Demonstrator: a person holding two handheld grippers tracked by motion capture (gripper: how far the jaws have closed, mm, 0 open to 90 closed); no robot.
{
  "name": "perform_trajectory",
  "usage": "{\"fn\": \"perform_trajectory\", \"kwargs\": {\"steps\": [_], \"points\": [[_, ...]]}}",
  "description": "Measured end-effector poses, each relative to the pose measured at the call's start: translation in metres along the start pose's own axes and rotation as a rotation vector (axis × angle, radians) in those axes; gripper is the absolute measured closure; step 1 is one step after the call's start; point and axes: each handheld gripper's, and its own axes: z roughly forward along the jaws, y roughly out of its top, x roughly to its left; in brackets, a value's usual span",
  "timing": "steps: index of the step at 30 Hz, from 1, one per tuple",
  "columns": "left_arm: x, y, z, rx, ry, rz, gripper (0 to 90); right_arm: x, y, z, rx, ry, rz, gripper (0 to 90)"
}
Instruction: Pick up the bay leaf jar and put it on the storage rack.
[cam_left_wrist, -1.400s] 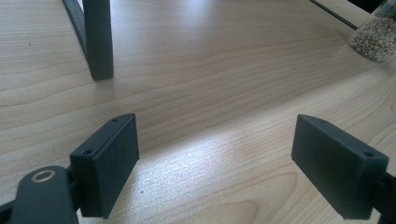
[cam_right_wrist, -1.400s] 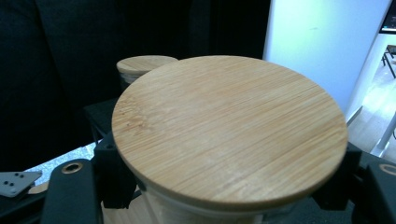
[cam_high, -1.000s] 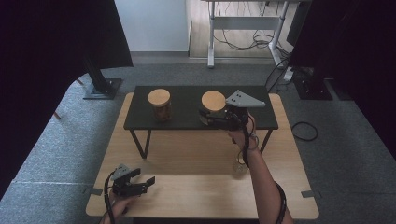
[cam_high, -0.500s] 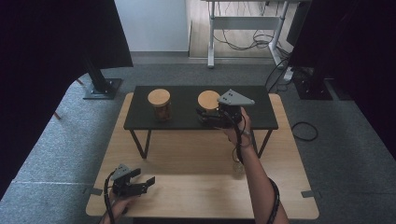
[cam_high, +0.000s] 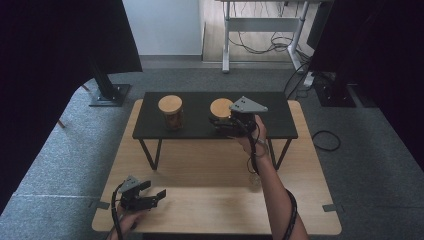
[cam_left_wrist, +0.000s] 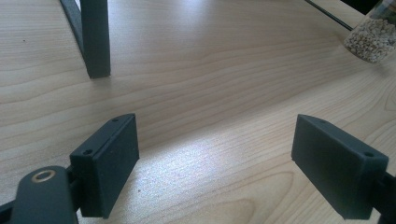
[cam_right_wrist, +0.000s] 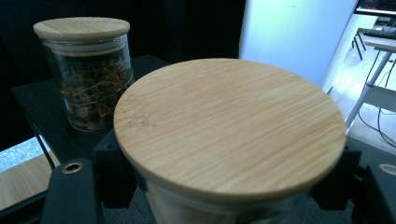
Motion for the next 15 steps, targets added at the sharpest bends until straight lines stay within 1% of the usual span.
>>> {"fn": "perform_trajectory", "kwargs": {"steps": [5,6,8,10,15], "points": [[0.0000,0.0001,0.0001,0.004,0.000,0.000,14.5,-0.0007,-0.0001,0.0035,0.002,-0.007,0.007,25.3],[0.0000,0.0001,0.0002,0.004,0.000,0.001,14.5,-0.0010,0.0002,0.0043,0.008,-0.008,0.002,24.7],[-0.0001,0.0001,0.0002,0.005,0.000,0.000,14.5,-0.0011,0.0013,0.0048,0.016,-0.029,-0.009,23.4],[-0.0002,0.0001,0.0003,0.007,0.001,0.001,14.5,-0.0009,0.0020,0.0047,0.019,-0.040,-0.016,22.5],[-0.0005,0.0002,0.0005,0.007,0.001,0.004,14.5,0.0021,0.0017,0.0058,0.037,-0.059,-0.040,22.4]]}}
